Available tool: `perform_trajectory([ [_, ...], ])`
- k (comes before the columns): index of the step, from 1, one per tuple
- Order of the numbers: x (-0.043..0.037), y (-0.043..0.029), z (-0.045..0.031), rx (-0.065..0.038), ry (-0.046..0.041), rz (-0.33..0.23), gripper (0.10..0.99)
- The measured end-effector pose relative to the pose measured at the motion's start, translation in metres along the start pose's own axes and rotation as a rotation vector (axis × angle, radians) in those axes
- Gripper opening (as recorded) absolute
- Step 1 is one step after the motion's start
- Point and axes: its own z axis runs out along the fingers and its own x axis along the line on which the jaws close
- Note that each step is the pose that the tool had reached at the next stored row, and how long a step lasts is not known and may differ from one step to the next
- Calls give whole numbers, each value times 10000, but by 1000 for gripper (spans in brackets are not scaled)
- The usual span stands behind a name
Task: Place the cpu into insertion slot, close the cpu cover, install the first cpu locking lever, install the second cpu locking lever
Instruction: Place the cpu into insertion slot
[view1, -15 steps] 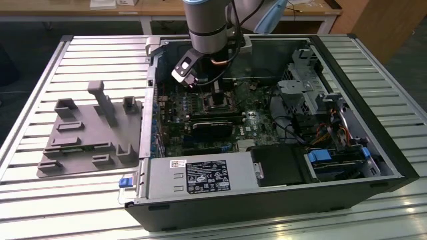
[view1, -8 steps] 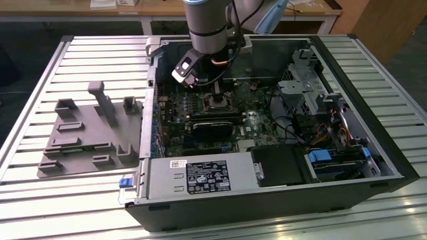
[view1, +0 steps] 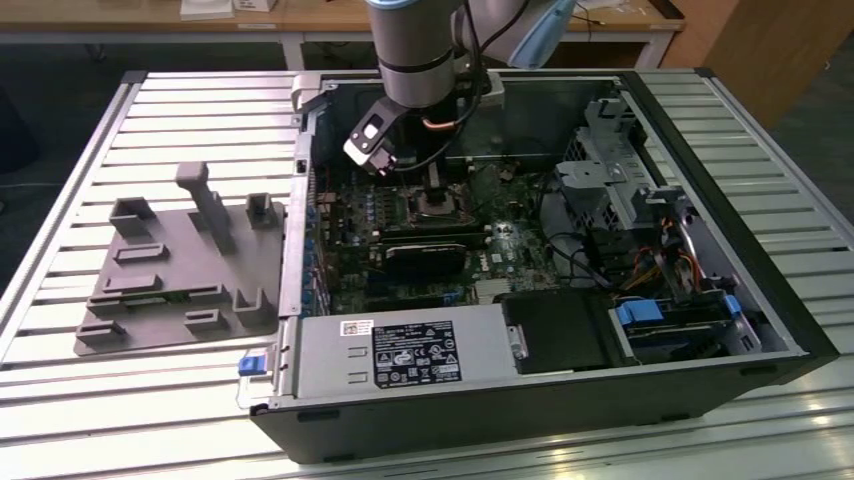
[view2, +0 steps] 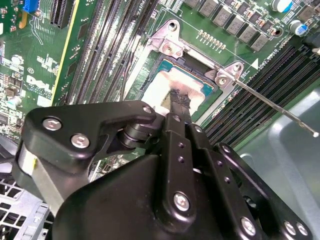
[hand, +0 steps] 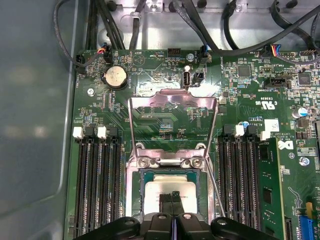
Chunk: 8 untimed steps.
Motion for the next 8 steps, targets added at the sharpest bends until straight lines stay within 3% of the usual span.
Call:
perform_trajectory([
  [2, 0, 1, 0, 37, 0, -2, 102],
  [8, 1, 35, 6, 788, -14, 10, 102],
])
